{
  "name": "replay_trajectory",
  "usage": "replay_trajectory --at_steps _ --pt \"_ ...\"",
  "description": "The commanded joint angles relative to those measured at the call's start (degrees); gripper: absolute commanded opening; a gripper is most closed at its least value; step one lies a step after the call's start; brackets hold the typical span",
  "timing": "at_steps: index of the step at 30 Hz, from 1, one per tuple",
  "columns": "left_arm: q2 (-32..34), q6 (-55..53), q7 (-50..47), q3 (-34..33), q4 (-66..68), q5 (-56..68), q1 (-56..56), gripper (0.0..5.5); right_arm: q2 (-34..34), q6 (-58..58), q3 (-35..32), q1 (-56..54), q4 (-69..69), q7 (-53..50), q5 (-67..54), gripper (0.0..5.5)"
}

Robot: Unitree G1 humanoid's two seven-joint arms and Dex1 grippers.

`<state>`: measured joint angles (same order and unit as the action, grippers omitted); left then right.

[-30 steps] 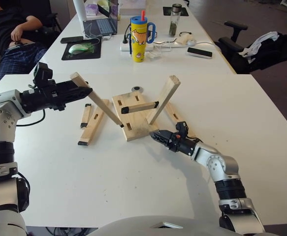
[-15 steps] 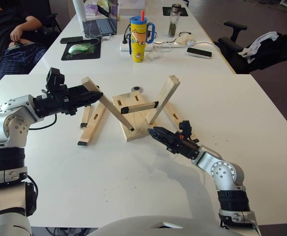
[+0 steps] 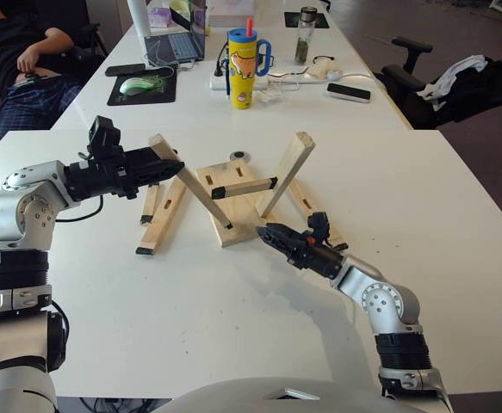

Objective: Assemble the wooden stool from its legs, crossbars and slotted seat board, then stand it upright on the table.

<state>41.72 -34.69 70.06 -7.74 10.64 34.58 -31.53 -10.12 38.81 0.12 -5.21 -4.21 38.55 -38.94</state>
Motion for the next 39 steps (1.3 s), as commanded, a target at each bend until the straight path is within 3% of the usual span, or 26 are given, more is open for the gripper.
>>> replay_trajectory --at_steps 1,9,17,23,31,39 --pt "1.2 2.8 0.7 1.7 0.5 -3.0 -1.1 2.08 0.1 -1.5 1.2 -0.5 0.8 -0.6 2.2 3.18" --pt "1.8 7.7 1.3 4.7 0.2 -7.4 -1.5 2.07 0.5 -2.5 2.0 -0.7 1.2 -0.9 3.7 3.18" --pt "3.4 5.5 3.8 7.8 -3.0 -7.9 -5.5 2.07 1.6 -6.0 4.0 -2.5 2.9 -3.4 8.5 3.18" --pt "3.7 4.2 3.8 11.8 -8.7 -9.4 -2.0 2.07 3.1 -6.9 3.0 -2.4 4.2 -5.7 9.6 3.18" --pt "4.9 3.7 3.3 11.7 -10.2 -9.5 -0.3 2.07 4.2 -4.8 0.9 -3.4 6.6 -6.7 7.8 3.18" --pt "3.4 4.9 2.1 15.7 -13.5 -11.3 0.4 2.07 2.9 -3.1 2.9 -4.1 11.9 -7.8 11.6 3.18"
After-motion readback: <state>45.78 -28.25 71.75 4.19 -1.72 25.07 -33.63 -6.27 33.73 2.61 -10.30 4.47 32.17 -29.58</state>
